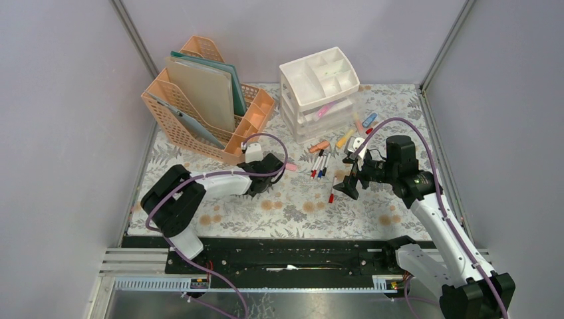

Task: Organize the desk
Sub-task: Pick up the stationery from the center of the board.

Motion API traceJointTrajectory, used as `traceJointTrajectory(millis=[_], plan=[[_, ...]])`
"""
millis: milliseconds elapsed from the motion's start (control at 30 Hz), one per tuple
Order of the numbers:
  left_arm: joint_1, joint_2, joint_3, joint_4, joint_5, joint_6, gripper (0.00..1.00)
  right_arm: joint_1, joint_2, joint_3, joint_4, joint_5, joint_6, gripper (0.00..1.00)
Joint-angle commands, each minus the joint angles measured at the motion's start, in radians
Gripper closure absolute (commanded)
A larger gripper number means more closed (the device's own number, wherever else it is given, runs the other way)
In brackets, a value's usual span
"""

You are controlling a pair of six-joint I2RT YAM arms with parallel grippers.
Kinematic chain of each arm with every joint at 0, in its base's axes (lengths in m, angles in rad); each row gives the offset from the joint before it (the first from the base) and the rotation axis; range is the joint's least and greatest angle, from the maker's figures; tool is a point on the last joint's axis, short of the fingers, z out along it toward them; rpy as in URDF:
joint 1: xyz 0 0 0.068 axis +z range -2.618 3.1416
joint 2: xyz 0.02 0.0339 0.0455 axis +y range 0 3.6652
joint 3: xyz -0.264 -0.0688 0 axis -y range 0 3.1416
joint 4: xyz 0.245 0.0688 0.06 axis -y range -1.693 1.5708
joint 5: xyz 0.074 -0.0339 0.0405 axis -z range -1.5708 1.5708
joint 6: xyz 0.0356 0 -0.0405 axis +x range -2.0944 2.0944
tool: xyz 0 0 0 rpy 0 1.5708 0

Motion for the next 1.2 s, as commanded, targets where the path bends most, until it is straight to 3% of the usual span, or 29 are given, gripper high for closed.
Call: traceJointTrajectory(millis=[0,167,233,633,900,1167], plan=[[0.006,0.025,0.005,-0.011,0.011,0.017,0.61,-0.006,0.0,-0.001,0.033,-0.041,0.001,0.0],[0.006,0.01,-0.006,-0.008,0.029,0.037,0.93,-0.007,0.006,-0.001,0.033,-0.04,0.0,0.0],[0.006,0.002,-0.007,-0.008,0.05,0.045,1.0,-0.008,0.008,-0.002,0.032,-0.046,-0.001,0.0],[-0.062,-0.21,-0.139,0.196,0.19,0.107,1.0,-0.007,0.054,-0.027,0.091,-0.282,0.111,0.0],[-0.077,-0.447,-0.395,0.684,0.461,0.178,1.0,-0.006,0.075,-0.087,0.231,-0.371,0.281,0.0],[-0.098,-0.505,-0.482,1.04,0.592,0.183,1.0,-0.006,0.113,-0.114,0.337,-0.446,0.399,0.0]])
